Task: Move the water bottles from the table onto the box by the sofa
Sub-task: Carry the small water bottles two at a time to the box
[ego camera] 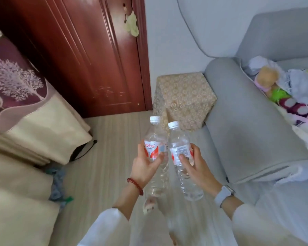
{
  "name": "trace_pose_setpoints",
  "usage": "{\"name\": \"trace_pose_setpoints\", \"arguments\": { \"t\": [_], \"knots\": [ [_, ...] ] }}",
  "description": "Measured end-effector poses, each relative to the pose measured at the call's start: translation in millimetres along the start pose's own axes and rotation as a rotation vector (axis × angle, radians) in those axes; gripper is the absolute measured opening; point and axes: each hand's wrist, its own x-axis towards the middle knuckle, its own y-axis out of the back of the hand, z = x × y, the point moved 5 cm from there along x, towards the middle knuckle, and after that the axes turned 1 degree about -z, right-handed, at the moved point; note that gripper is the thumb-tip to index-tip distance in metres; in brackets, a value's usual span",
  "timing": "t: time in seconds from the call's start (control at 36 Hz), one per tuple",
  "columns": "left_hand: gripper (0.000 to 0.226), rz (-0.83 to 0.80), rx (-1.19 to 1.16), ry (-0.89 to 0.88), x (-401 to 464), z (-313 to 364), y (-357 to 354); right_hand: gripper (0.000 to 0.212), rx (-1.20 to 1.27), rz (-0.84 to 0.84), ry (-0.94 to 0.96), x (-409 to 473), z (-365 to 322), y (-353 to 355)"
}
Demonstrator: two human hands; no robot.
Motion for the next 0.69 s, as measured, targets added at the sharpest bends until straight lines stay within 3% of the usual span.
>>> {"name": "trace_pose_setpoints", "arguments": {
  "t": [0.28, 0.58, 0.69],
  "knots": [
    [0.046, -0.046, -0.036, 0.017, 246, 18, -31, 0.041, 0.031, 0.027, -0.042, 237, -25, 39],
    [0.066, -0.075, -0.044, 0.138, 460, 51, -84, 0.047, 0.064, 0.102, -0.200, 443, -31, 96],
    [0.069, -0.067, -0.027, 0.162, 525, 50, -115, 0.049, 0.034, 0.060, -0.234, 513, -16, 118]
  ]
}}
